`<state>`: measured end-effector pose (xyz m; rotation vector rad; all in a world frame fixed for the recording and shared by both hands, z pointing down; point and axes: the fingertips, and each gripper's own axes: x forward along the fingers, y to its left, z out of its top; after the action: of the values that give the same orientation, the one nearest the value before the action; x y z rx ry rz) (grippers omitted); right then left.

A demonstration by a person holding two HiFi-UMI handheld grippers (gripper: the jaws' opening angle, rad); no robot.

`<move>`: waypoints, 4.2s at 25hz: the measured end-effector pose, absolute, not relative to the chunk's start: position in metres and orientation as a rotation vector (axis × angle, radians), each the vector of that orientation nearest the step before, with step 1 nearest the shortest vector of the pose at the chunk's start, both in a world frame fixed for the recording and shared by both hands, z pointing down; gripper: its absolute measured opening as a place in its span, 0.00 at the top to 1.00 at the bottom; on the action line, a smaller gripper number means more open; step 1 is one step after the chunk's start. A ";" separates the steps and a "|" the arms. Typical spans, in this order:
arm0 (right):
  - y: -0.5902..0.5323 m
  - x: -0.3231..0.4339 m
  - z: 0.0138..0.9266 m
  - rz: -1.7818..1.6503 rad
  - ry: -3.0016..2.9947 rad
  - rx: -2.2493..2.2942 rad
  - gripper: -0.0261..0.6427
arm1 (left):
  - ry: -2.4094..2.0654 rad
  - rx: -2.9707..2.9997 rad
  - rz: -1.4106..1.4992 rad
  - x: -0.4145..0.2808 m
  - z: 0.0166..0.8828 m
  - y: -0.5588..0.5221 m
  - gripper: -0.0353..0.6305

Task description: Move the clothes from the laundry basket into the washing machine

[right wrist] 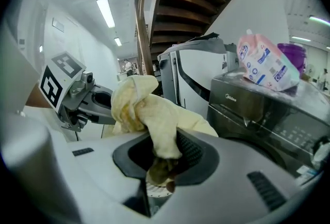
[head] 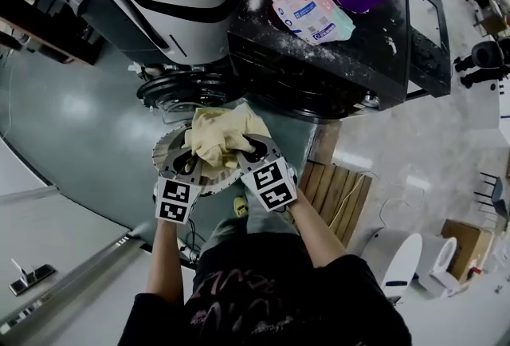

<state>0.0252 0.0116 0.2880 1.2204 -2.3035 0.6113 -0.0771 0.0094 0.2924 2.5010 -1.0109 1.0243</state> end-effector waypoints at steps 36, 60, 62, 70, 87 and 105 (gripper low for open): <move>0.000 0.302 0.313 0.734 -2.066 1.835 0.83 | -0.750 2.727 0.839 0.205 0.314 -0.048 0.85; -0.033 0.304 0.484 0.520 -2.079 1.925 0.83 | -0.933 2.678 0.529 0.213 0.493 -0.088 0.85; -0.038 0.306 0.500 0.483 -2.085 1.941 0.83 | -0.952 2.692 0.498 0.216 0.508 -0.094 0.85; -0.074 0.320 0.565 0.357 -2.076 1.999 0.83 | -1.030 2.730 0.380 0.229 0.569 -0.131 0.85; -0.155 0.374 0.631 0.215 -2.118 2.140 0.83 | -1.095 2.779 0.110 0.274 0.625 -0.210 0.85; -0.224 0.414 0.671 0.459 -2.048 2.191 0.63 | -1.072 2.590 0.346 0.303 0.688 -0.286 0.83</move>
<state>0.4143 -0.2240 0.6705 2.1909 -2.0481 0.4586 0.3030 -0.2861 0.6883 2.5895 -1.0718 0.3461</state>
